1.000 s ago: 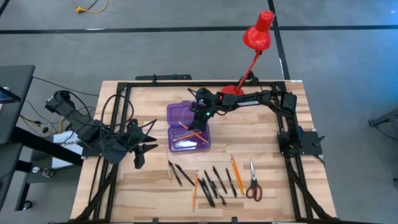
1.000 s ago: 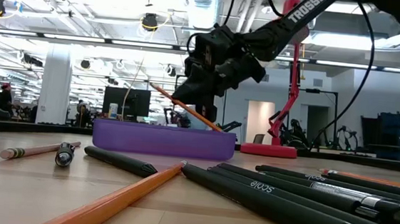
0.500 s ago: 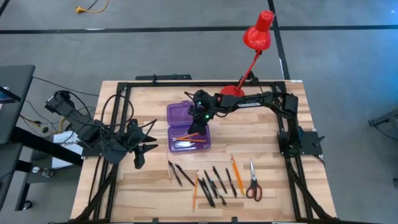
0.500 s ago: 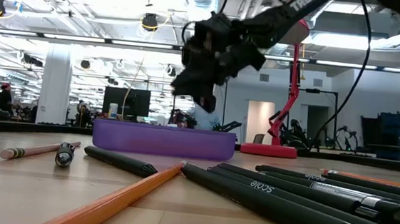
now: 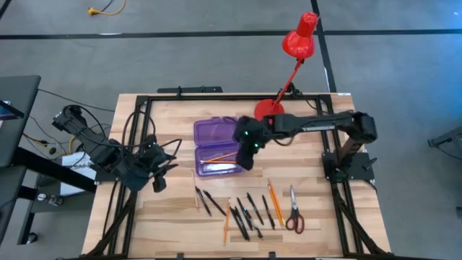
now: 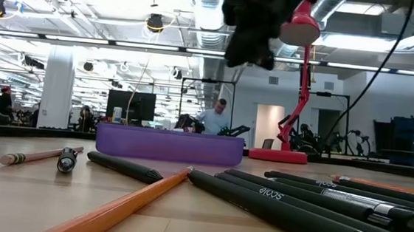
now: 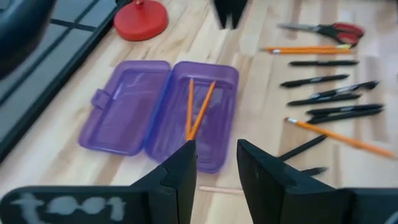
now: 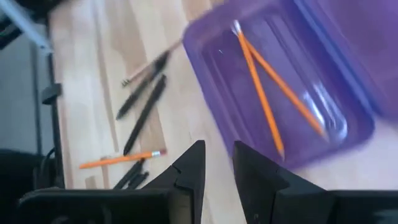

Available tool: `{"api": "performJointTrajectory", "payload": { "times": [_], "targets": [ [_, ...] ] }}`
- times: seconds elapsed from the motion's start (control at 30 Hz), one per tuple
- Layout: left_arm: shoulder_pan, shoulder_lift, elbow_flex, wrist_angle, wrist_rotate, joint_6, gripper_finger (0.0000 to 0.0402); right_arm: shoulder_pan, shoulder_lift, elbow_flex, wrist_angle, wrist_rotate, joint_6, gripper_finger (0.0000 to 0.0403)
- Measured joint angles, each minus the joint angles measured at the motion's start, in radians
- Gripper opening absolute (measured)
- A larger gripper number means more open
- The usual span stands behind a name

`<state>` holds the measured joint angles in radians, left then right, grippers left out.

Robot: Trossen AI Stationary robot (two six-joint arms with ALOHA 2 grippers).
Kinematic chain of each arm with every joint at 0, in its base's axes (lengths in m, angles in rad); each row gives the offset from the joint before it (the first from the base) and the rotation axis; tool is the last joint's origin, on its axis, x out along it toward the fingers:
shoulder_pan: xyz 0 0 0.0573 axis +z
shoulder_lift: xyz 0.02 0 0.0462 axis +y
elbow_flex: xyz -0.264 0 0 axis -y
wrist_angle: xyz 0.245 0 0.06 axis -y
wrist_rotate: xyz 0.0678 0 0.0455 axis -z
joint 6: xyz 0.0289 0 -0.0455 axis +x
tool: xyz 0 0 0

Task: Pick & place school supplies into a supply box
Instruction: Put the orange pencil into the purple supply box

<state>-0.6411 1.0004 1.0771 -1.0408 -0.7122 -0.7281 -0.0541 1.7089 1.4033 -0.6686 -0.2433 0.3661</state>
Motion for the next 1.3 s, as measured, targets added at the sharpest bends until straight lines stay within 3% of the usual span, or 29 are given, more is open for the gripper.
{"api": "performJointTrajectory", "payload": {
  "times": [0.4, 0.67, 1.0, 1.3],
  "targets": [
    [0.0, -0.001, -0.011, -0.025, -0.06, 0.124, 0.0103, 0.297, 0.001, -0.027, -0.358, 0.236, 0.64, 0.0074],
    [0.002, -0.006, -0.111, -0.022, -0.054, 0.143, 0.0103, 0.51, -0.003, -0.142, -0.282, 0.242, 1.076, 0.0074],
    [0.002, -0.007, -0.152, 0.011, -0.111, 0.136, 0.0103, 0.644, -0.002, -0.274, -0.093, 0.264, 1.375, 0.0074],
    [0.002, -0.007, -0.151, 0.024, -0.112, 0.104, 0.0103, 0.708, -0.001, -0.277, -0.125, 0.269, 1.451, 0.0074]
  ]
}}
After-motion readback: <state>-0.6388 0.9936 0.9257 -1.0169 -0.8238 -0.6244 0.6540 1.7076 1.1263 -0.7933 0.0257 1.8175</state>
